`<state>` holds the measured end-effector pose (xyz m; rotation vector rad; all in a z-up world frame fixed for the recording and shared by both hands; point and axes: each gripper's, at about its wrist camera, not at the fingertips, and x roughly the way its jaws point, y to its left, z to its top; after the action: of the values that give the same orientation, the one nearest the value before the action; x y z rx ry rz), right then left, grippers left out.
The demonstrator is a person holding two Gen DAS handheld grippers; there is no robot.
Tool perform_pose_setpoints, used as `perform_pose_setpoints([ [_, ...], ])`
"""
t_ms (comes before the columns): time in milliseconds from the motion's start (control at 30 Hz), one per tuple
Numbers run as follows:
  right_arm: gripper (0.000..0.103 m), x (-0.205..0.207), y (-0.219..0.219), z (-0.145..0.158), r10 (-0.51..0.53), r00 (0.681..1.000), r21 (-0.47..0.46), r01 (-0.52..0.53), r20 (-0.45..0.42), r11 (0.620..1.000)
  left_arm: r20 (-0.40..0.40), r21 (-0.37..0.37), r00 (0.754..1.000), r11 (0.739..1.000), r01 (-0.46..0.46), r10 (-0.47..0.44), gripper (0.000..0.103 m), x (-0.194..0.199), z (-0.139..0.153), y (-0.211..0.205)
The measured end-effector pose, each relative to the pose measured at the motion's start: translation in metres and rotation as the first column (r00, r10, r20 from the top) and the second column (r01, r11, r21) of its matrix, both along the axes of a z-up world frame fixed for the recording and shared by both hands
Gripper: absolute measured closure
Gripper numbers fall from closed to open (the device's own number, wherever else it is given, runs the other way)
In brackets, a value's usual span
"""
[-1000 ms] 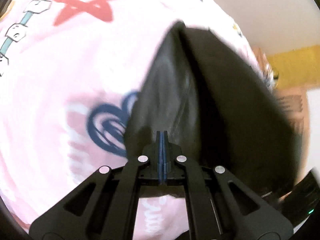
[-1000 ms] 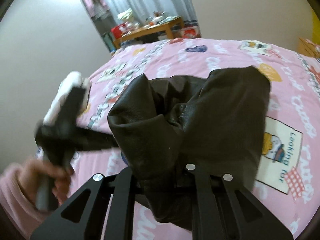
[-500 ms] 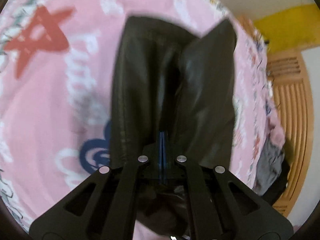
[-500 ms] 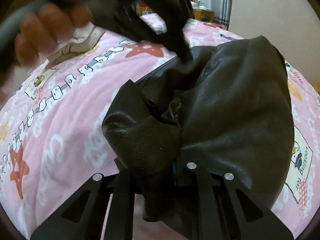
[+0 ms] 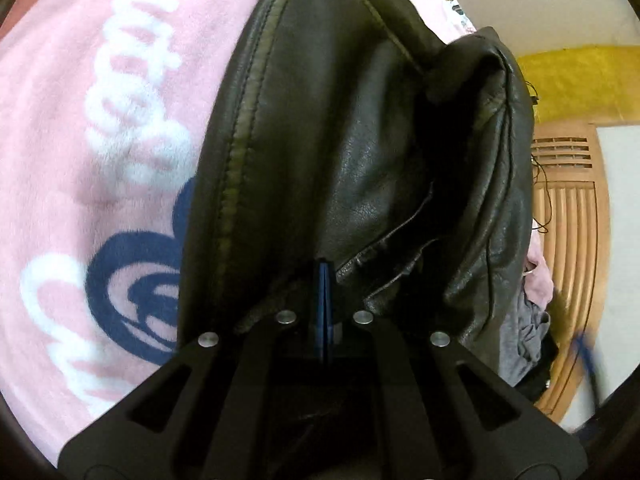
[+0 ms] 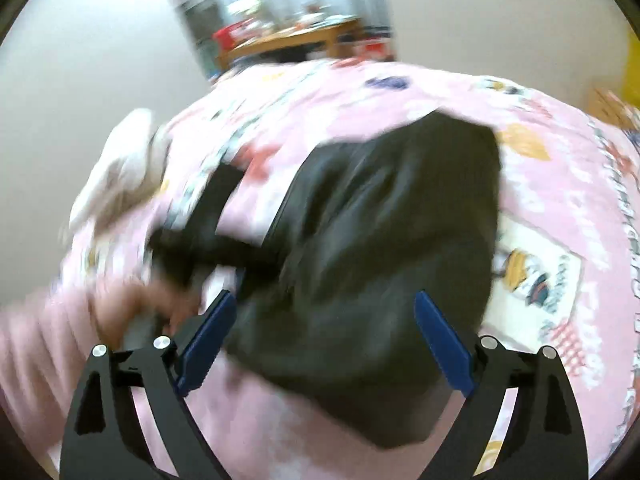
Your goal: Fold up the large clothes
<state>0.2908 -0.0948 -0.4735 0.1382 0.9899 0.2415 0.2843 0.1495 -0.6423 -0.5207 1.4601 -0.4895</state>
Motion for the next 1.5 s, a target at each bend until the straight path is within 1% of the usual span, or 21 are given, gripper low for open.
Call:
perform_pose_setpoints([
  [67,0.010,0.045,0.013,0.002,-0.059,0.998,-0.094,0.055,-0.037,0.994,0.005,-0.017,1.000,1.000,-0.022,0.022,0.101,-0.003,0.000,0.001],
  [167,0.010,0.109,0.042,-0.026,-0.098,0.984,-0.129,0.079,-0.150,0.988,0.007,-0.050,0.998,0.997,-0.058,0.059,0.101,-0.006,-0.004,0.005],
  [267,0.011,0.149,0.070,-0.066,-0.160,0.959,-0.372,0.064,-0.234,0.926,0.004,-0.074,0.996,0.993,-0.087,0.088,0.101,-0.009,-0.005,0.010],
  [300,0.016,0.156,0.072,-0.075,-0.171,0.951,-0.409,0.052,-0.259,0.911,0.006,-0.079,0.996,0.993,-0.090,0.090,0.101,-0.010,-0.005,0.010],
  [333,0.030,0.159,0.070,-0.089,-0.189,0.938,-0.423,0.052,-0.291,0.905,0.009,-0.080,0.996,0.993,-0.091,0.092,0.101,-0.011,-0.005,0.010],
  [367,0.036,0.160,0.064,-0.097,-0.196,0.930,-0.404,0.057,-0.311,0.913,0.015,-0.083,0.995,0.992,-0.093,0.095,0.101,-0.012,-0.005,0.010],
  [433,0.064,0.158,0.057,-0.102,-0.180,0.933,-0.387,0.049,-0.311,0.921,0.019,-0.088,0.995,0.991,-0.097,0.099,0.101,-0.015,-0.007,0.007],
  [500,0.078,0.152,0.052,-0.100,-0.132,0.947,-0.375,0.013,-0.293,0.927,0.027,-0.097,0.994,0.990,-0.100,0.103,0.101,-0.017,-0.008,0.006],
  [567,0.087,0.148,0.046,-0.093,-0.095,0.954,-0.335,-0.006,-0.285,0.942,0.031,-0.102,0.995,0.990,-0.096,0.099,0.101,-0.018,-0.009,0.004],
  [633,0.093,0.145,0.042,-0.078,-0.029,0.960,-0.245,-0.042,-0.279,0.969,0.033,-0.105,0.995,0.991,-0.087,0.091,0.101,-0.017,-0.012,0.008],
  [700,0.095,0.136,0.047,-0.061,0.072,0.960,-0.155,-0.117,-0.270,0.981,0.026,-0.109,0.997,0.991,-0.075,0.079,0.101,-0.016,-0.014,0.009],
  [800,0.095,0.128,0.065,-0.042,0.200,0.941,-0.084,-0.231,-0.272,0.969,0.021,-0.109,0.999,0.993,-0.046,0.049,0.101,-0.011,-0.016,0.005],
  [900,0.095,0.135,0.092,-0.044,0.328,0.884,-0.019,-0.354,-0.334,0.935,0.010,-0.124,1.000,0.992,-0.028,0.029,0.101,-0.007,-0.018,0.003],
  [1000,0.095,0.154,0.108,-0.067,0.352,0.833,-0.011,-0.394,-0.427,0.919,0.001,-0.159,0.999,0.986,-0.040,0.041,0.101,-0.005,-0.021,0.006],
  [1100,0.095,0.175,0.117,-0.096,0.351,0.767,0.027,-0.400,-0.537,0.916,0.010,-0.139,0.997,0.987,-0.076,0.079,0.101,-0.008,-0.012,0.018],
  [1167,0.095,0.183,0.123,-0.103,0.362,0.741,0.042,-0.413,-0.565,0.910,0.045,-0.134,0.990,0.983,-0.128,0.135,0.101,-0.014,0.007,0.038],
  [1233,0.094,0.190,0.129,-0.113,0.367,0.713,0.058,-0.418,-0.598,0.907,0.106,-0.106,0.973,0.976,-0.193,0.204,0.101,-0.023,0.043,0.061],
  [1267,0.094,0.193,0.131,-0.120,0.359,0.701,0.060,-0.413,-0.616,0.909,0.135,-0.092,0.969,0.976,-0.197,0.208,0.101,-0.028,0.058,0.065],
  [1333,0.093,0.196,0.141,-0.133,0.365,0.670,0.030,-0.456,-0.646,0.890,0.196,-0.044,0.963,0.982,-0.181,0.186,0.101,-0.037,0.099,0.063],
  [1400,0.093,0.197,0.148,-0.142,0.356,0.652,-0.004,-0.482,-0.670,0.876,0.227,-0.007,0.961,0.987,-0.161,0.158,0.101,-0.046,0.125,0.050],
  [1500,0.093,0.199,0.151,-0.151,0.339,0.640,-0.026,-0.489,-0.689,0.872,0.201,-0.013,0.973,0.994,-0.109,0.109,0.101,-0.058,0.127,0.022],
])
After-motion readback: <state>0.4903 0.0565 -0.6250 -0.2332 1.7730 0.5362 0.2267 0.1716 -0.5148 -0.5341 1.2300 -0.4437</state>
